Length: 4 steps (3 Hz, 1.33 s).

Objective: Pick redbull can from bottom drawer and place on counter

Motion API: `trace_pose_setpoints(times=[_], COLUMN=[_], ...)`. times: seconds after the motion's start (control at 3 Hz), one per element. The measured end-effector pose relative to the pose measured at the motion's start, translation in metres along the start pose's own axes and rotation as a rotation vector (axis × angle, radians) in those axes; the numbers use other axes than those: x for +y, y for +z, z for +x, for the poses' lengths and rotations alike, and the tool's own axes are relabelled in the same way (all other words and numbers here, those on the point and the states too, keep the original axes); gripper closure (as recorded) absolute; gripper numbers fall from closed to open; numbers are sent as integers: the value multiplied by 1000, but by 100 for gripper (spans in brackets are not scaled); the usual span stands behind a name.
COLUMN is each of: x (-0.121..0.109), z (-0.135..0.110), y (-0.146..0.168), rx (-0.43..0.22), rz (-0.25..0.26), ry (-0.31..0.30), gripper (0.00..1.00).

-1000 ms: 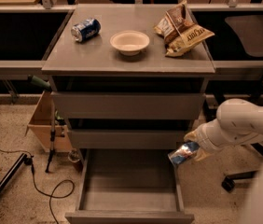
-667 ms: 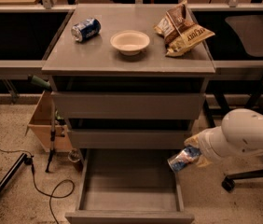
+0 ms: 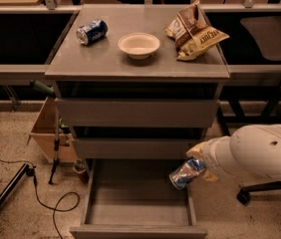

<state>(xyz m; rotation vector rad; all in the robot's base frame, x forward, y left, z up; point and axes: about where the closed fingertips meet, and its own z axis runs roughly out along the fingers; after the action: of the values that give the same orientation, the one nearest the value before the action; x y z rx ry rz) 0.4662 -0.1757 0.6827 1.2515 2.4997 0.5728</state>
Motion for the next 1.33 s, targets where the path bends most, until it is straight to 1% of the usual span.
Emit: trace_pose_setpoints(times=[0.33,0.67,1.0,1.33], x=[-1,65,192,267], z=[1,12,22,15], y=[2,-3,-17,-48], rx=[8,-1,-17,-40], rz=[1,-59,-157,-247], ry=[-6,-80,-151,-176], gripper=[100,100,100,100])
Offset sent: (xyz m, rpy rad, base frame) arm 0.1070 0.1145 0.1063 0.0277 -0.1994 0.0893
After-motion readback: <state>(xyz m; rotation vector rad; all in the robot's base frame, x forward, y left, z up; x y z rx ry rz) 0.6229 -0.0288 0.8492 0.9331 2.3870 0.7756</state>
